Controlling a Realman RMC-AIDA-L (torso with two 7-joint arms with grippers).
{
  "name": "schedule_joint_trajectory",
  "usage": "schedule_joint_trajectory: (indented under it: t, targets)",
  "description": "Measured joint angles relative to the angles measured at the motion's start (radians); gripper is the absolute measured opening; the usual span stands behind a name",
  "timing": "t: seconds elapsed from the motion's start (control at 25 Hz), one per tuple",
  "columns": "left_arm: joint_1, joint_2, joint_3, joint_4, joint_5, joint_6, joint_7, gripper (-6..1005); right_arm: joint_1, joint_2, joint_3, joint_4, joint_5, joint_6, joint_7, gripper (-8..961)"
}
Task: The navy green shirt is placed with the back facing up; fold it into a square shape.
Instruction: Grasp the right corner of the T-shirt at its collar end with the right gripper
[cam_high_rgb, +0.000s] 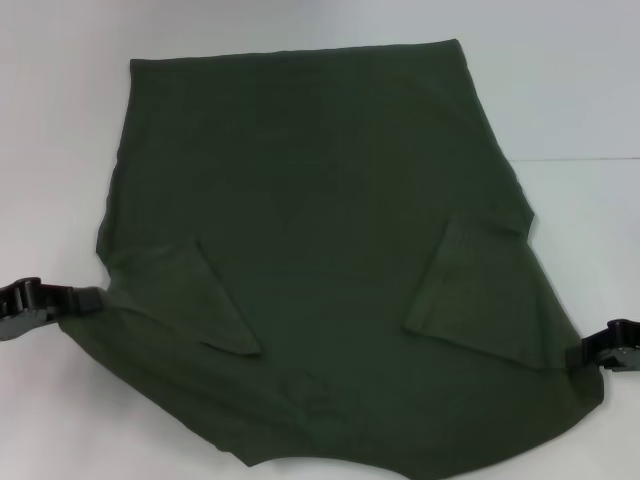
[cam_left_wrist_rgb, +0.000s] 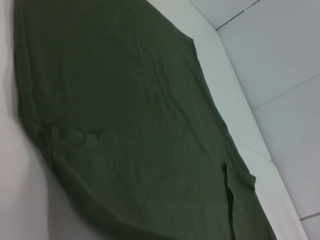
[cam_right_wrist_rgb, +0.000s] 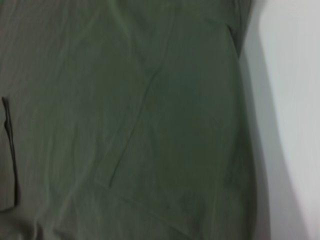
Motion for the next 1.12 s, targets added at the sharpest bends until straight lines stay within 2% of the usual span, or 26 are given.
schedule_joint_trajectory:
  t: [0.12, 0.32, 0.76, 0.96, 1.12]
  targets:
    - [0.0, 0.0, 0.0, 0.0, 0.0, -0.002, 0.001, 7, 0.001, 0.001, -0.006, -0.002, -0.002, 0.0, -0.013, 191]
    - [0.0, 0.0, -0.001, 0.0, 0.0, -0.003, 0.007, 8, 0.007, 0.009, -0.026, -0.002, -0.003, 0.004, -0.056, 122]
    - [-0.002, 0.0, 0.002, -0.002, 0.0, -0.003, 0.01, 11, 0.006, 0.003, -0.044, -0.008, -0.005, 0.0, -0.051, 39]
    - [-0.003, 0.0, 0.001, -0.003, -0.001, -0.003, 0.012, 12, 0.007, 0.003, -0.047, -0.008, -0.005, -0.005, -0.049, 47]
    - [-0.003, 0.0, 0.0, -0.003, -0.001, -0.003, 0.012, 13, 0.009, 0.003, -0.052, -0.012, -0.005, -0.011, -0.049, 129]
